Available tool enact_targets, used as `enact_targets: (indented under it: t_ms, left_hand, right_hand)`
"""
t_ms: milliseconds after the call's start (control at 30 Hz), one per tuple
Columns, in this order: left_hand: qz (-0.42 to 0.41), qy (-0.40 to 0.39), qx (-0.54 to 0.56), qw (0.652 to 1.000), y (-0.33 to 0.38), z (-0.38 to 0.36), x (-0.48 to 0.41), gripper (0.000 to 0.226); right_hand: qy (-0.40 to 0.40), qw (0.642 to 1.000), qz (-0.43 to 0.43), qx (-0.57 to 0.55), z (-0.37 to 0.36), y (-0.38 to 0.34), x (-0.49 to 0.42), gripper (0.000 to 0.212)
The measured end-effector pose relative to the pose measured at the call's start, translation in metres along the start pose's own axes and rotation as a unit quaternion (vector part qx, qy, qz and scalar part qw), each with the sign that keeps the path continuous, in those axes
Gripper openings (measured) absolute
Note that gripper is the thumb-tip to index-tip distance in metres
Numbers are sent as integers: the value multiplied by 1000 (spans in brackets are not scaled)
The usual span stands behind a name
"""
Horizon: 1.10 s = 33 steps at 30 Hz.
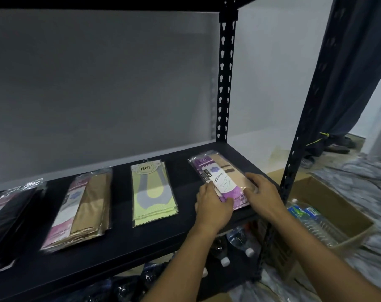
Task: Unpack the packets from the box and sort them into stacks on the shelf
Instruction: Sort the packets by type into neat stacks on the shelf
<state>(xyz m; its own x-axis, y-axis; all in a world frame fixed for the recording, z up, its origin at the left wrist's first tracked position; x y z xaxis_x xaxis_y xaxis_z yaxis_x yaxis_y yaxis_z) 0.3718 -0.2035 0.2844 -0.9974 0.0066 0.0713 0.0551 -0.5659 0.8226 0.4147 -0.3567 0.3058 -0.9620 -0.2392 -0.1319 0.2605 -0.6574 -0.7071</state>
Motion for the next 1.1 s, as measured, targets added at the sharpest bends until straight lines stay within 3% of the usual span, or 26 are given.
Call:
enact_targets:
  t_ms: [333, 1100]
  left_hand:
    - [-12, 17, 59, 998, 2, 0, -12, 64]
    - [28, 50, 60, 997, -24, 26, -13, 64]
  right_hand:
    - [8, 998, -7, -64, -4, -1, -17, 46]
    - [-19, 998, 21, -53, -37, -22, -26, 52]
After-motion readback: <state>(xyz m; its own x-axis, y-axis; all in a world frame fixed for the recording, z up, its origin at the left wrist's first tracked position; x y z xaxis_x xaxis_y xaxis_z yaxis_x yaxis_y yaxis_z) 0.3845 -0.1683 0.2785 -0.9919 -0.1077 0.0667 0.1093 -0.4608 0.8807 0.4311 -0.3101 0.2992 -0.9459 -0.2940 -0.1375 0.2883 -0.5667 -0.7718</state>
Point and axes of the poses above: each hand's wrist, its own x-axis away from the middle knuckle, its own z-axis out of the back of the hand, y = z × x, the point moved 10 cm from there along -x, towards the middle knuckle, and after that the axes turned 14 degrees about -y, right-handed, at the moved point
